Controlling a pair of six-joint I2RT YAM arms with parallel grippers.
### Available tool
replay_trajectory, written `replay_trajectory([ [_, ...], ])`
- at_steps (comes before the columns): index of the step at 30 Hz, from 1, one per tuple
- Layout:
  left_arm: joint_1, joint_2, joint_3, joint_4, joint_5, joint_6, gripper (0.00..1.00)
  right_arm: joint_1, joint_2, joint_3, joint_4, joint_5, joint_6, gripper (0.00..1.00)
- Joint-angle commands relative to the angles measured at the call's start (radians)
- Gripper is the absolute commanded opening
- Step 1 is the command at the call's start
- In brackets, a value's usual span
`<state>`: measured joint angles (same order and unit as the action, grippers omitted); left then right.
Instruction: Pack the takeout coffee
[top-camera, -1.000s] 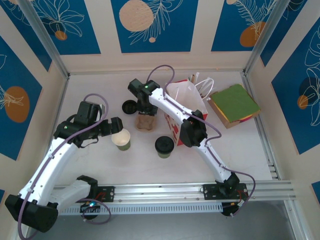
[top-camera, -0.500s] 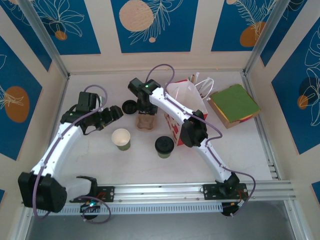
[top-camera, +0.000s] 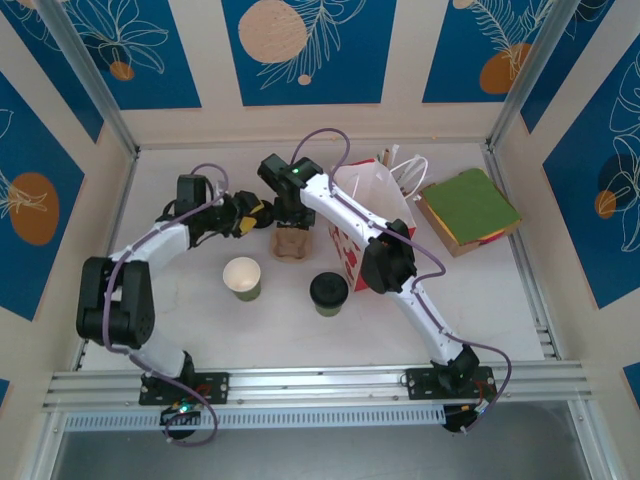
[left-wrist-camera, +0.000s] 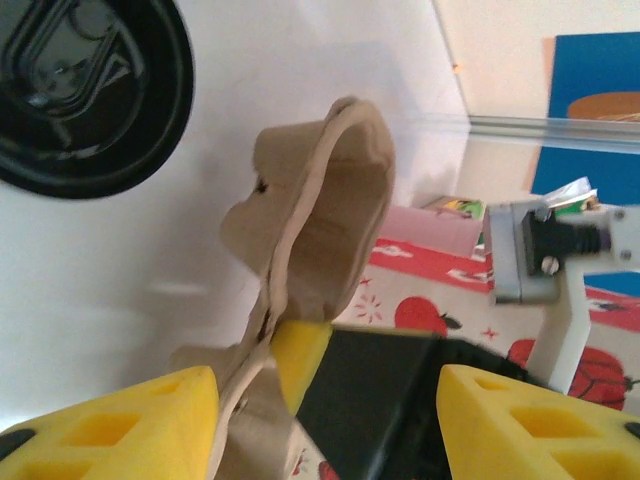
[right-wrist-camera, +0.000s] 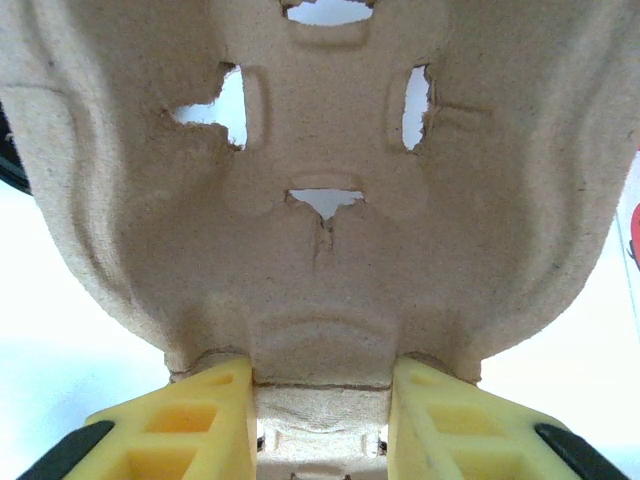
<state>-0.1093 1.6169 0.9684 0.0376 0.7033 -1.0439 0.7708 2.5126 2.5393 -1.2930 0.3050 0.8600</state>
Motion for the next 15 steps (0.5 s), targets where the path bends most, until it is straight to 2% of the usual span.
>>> replay_trajectory([
  [1,0.008,0.068,0.040,0.191,0.058,-0.080,0.59,-0.004,-0.049,-0.009,0.000,-0.037,-0.010,0.33],
  [5,0.005,0.142,0.060,0.266,0.083,-0.115,0.58,-0.004,-0.047,-0.012,0.001,-0.044,-0.008,0.32],
  [15,-0.008,0.208,0.056,0.320,0.130,-0.116,0.59,-0.007,-0.040,-0.019,0.011,-0.058,-0.009,0.32],
])
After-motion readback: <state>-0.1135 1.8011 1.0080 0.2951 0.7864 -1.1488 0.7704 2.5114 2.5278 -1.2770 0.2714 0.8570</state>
